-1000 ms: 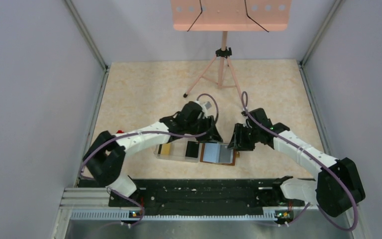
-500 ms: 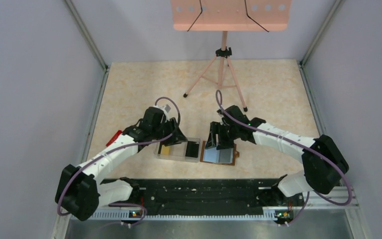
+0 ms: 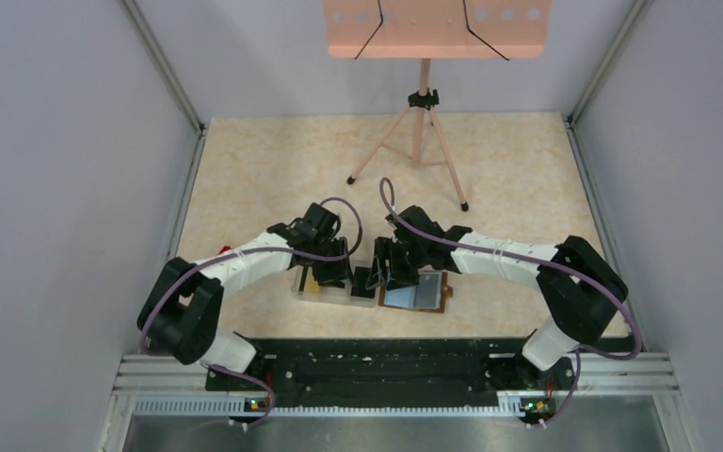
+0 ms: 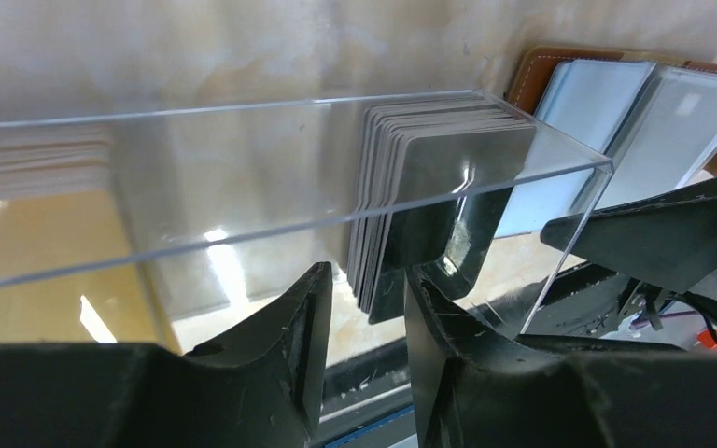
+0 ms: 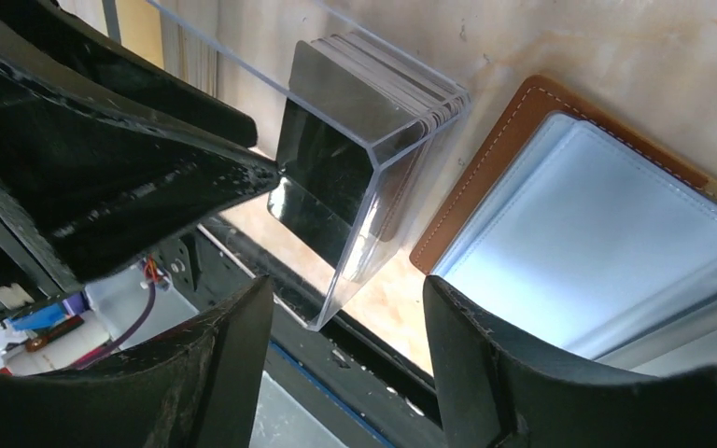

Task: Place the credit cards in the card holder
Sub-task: Pick up the credit card from the storage box.

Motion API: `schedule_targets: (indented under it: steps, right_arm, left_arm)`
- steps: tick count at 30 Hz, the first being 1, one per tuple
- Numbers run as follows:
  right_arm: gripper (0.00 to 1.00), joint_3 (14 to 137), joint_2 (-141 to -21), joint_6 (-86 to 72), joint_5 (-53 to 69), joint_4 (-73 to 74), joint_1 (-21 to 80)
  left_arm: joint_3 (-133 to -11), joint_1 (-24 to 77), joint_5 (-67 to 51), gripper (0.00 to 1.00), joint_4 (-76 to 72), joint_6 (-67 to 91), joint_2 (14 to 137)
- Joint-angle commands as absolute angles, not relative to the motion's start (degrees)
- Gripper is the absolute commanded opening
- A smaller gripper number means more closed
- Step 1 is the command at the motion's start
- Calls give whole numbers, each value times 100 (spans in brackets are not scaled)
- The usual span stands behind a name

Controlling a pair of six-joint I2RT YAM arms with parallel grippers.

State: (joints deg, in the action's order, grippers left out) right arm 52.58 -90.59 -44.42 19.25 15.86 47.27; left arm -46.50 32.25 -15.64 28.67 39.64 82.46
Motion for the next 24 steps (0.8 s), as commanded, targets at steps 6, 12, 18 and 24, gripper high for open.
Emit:
schedule_targets:
  steps: [6, 12, 18, 24]
  right_arm:
    - [55, 5455, -9204, -4538, 1933, 1328, 4803]
    - [53, 5453, -9204, -4537, 1951, 1340, 4800]
    - [52, 5442, -9203, -4518, 1951, 1367, 4804]
    - [52, 5447, -9217, -4509, 1951, 1380, 4799]
  left_arm:
    - [-5130, 3620, -1345, 21, 2739, 3888, 8764]
    - [-5510, 3838, -1009, 0, 3148, 3814, 8839]
    - [-6021, 4108, -533, 0, 3805, 3664, 8997]
    - [-6318, 4261, -390, 21, 4118, 3541, 9265]
